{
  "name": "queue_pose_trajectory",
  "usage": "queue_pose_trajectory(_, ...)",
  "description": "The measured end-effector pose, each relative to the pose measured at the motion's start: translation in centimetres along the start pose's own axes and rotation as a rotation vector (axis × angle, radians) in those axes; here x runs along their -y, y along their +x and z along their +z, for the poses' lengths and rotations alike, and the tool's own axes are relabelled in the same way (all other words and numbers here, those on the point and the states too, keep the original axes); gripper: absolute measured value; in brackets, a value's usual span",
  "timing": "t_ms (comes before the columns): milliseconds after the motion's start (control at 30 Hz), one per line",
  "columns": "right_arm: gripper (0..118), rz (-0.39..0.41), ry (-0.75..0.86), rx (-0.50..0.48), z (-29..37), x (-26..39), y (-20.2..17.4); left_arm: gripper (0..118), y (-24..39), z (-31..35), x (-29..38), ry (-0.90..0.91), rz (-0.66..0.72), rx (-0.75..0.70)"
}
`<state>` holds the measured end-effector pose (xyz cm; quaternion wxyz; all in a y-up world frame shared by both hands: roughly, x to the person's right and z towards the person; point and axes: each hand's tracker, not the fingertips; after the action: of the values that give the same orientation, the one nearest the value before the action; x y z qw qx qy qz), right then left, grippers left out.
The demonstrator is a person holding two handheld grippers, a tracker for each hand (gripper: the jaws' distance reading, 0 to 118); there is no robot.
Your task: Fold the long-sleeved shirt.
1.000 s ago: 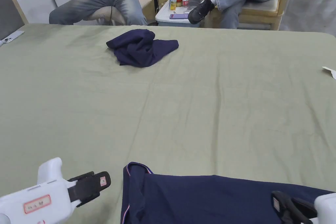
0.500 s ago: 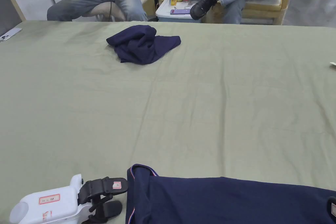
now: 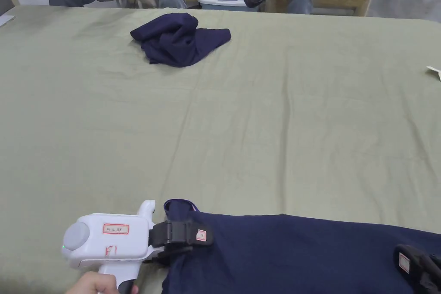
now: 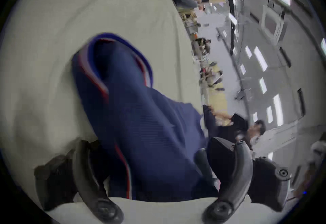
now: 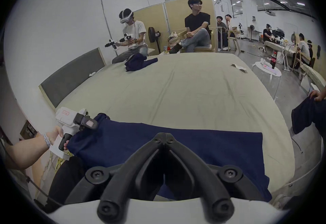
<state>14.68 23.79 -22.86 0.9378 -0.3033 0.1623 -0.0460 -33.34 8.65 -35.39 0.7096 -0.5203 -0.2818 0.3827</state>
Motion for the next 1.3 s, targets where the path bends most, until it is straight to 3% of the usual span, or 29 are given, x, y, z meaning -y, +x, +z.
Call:
queue_pose_trajectory(33,1,-0.004,0.001,-0.003,-0.1,0.1,0.1,63,0.8,-0.4,0.0,-0.02,-0.048,-0.066)
queue_pose_trajectory(67,1,-0.007,0.003,-0.005,-0.2,0.2,0.1,63,1.8,-0.9,0.1,-0.033,-0.096,-0.161)
queue_pose_trajectory(100,1,-0.009,0.005,-0.007,-0.2,0.2,0.0,52,2.7,-1.5,0.2,-0.045,-0.137,-0.245)
queue_pose_trajectory(133,1,-0.014,0.008,-0.01,-0.2,0.2,0.0,29,2.6,-2.0,0.0,-0.024,-0.157,-0.385)
queue_pose_trajectory(167,1,-0.02,0.011,-0.018,-0.3,0.3,-0.1,21,2.4,-1.8,0.1,-0.025,-0.127,-0.36)
queue_pose_trajectory(200,1,-0.027,0.014,-0.027,-0.3,0.3,-0.1,21,2.8,-2.3,-0.2,-0.001,-0.084,-0.265)
queue_pose_trajectory(333,1,-0.023,0.016,-0.033,-0.2,0.1,-0.3,17,4.2,-1.3,-0.5,-0.007,-0.09,-0.295)
queue_pose_trajectory(467,1,-0.011,0.041,-0.002,1.2,-0.6,0.4,15,5.6,3.3,-0.7,0.154,-0.107,-0.326)
queue_pose_trajectory(533,1,-0.027,0.066,0.013,1.9,-0.9,1.1,15,6.7,5.7,-0.9,0.196,-0.156,-0.429)
queue_pose_trajectory(767,1,-0.07,0.096,0.062,3.2,-0.9,3.7,15,8.4,13.6,-3.7,0.194,-0.098,-0.726)
queue_pose_trajectory(867,1,-0.079,0.098,0.078,3.5,-0.6,4.2,15,10.4,14.3,-4.9,0.143,-0.132,-0.77)
queue_pose_trajectory(1067,1,-0.108,0.111,0.065,4.4,-0.2,5.0,15,19.8,8.0,-5.0,0.005,-0.203,-0.642)
queue_pose_trajectory(1300,1,-0.171,0.143,0.061,6.2,1.6,7.7,15,25.8,-7.6,-2.9,-0.149,-0.258,-0.486)
